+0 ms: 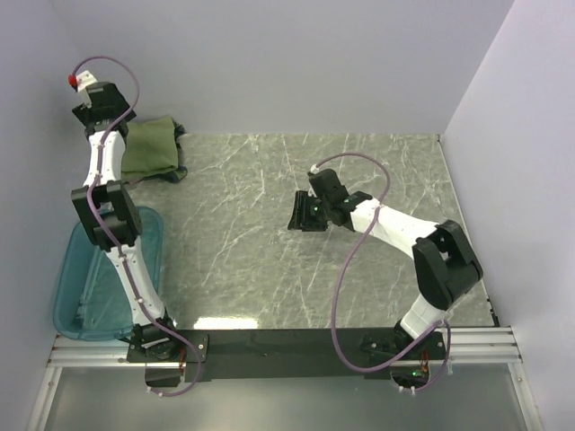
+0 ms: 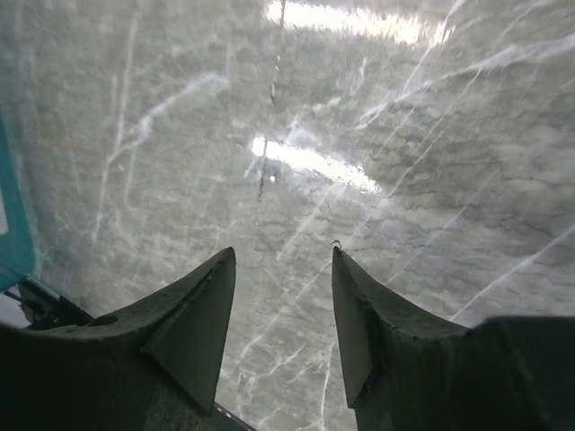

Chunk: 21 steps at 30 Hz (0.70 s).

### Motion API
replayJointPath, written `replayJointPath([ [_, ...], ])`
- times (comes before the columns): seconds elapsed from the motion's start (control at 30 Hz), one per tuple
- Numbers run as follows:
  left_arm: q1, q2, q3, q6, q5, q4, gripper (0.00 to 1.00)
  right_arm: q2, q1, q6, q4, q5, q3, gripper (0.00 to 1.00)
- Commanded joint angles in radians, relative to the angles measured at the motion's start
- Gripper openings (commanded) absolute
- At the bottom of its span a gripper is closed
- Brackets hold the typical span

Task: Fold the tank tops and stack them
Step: Neatly place the folded tank top to the corner

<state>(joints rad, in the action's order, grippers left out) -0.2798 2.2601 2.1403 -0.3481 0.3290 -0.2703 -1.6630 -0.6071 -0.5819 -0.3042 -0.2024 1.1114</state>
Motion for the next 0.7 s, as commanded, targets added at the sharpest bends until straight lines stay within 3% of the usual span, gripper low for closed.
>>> replayJointPath([
  [0.0,0.059,-0.164,-0.043,-0.057,-0.024,0.036,0.85,0.120,-0.006,0.019,0.011,0.069,0.022,0.56],
  [0.23,0.318,-0.417,-0.259,-0.110,0.048,0.009,0.84,0.276,0.018,0.028,0.014,0.126,-0.008,0.75],
  [0.47,0.676,-0.765,-0.757,-0.195,0.084,0.062,0.83,0.530,0.050,0.030,-0.024,0.294,-0.079,0.87],
  [0.67,0.974,-0.875,-0.988,-0.259,0.205,0.020,0.82,0.684,0.058,0.022,-0.038,0.429,-0.174,0.89],
])
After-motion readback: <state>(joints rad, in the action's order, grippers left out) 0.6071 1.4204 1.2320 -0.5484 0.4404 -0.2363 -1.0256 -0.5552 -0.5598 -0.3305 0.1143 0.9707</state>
